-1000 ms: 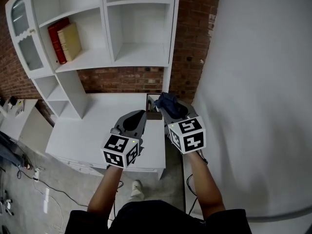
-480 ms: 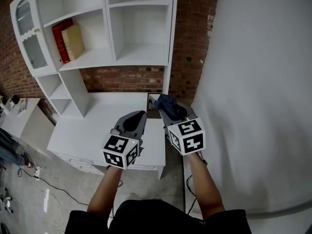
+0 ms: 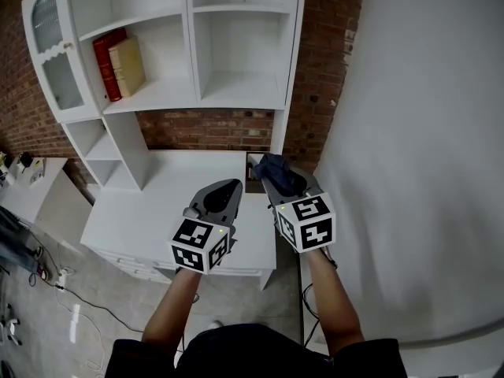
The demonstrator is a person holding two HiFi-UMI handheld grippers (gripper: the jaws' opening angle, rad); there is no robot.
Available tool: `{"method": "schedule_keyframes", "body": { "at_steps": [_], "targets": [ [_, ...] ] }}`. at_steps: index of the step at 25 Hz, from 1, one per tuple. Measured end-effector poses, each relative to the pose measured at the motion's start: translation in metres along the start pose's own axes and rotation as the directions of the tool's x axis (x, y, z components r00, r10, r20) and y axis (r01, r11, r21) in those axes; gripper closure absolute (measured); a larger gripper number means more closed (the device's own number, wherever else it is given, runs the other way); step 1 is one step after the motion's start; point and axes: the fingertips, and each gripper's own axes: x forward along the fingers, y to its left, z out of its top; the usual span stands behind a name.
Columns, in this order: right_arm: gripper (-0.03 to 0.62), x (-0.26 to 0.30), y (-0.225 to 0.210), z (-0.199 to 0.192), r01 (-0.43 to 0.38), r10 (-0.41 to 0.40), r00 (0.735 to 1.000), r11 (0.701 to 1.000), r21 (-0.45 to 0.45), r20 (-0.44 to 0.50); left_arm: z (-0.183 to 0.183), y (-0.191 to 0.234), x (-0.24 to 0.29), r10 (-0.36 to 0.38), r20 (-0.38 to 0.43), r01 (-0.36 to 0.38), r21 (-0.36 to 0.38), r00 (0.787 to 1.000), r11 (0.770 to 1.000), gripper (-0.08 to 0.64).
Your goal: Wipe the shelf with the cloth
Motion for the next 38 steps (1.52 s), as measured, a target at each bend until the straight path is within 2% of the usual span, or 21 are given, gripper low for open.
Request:
{"method": "schedule_keyframes", "body": {
  "at_steps": [6, 17, 38],
  "targets": [
    [0.423, 0.009, 0.022, -0.001, -0.001, 0.001, 1.000, 1.000, 0.000, -0.026, 0.002, 0.018, -0.017, -0.010, 0.009, 0.010, -0.019, 1.000, 1.000, 0.543],
    [0.423, -0.003, 0.055, -0.003, -0.010, 0.010, 0.999, 1.000, -0.002, 0.043, -0.001, 0.041, -0.050, 0.024, 0.023, -0.023, -0.028, 0.999, 0.999, 0.543],
    [0.423, 0.004, 0.062, -0.014, -0.015, 0.013, 0.999, 0.999, 0.047, 0.037, -0.010, 0.053, -0.054, 0.017, 0.017, -0.016, -0.048, 1.000, 0.999, 0.543]
  ]
}}
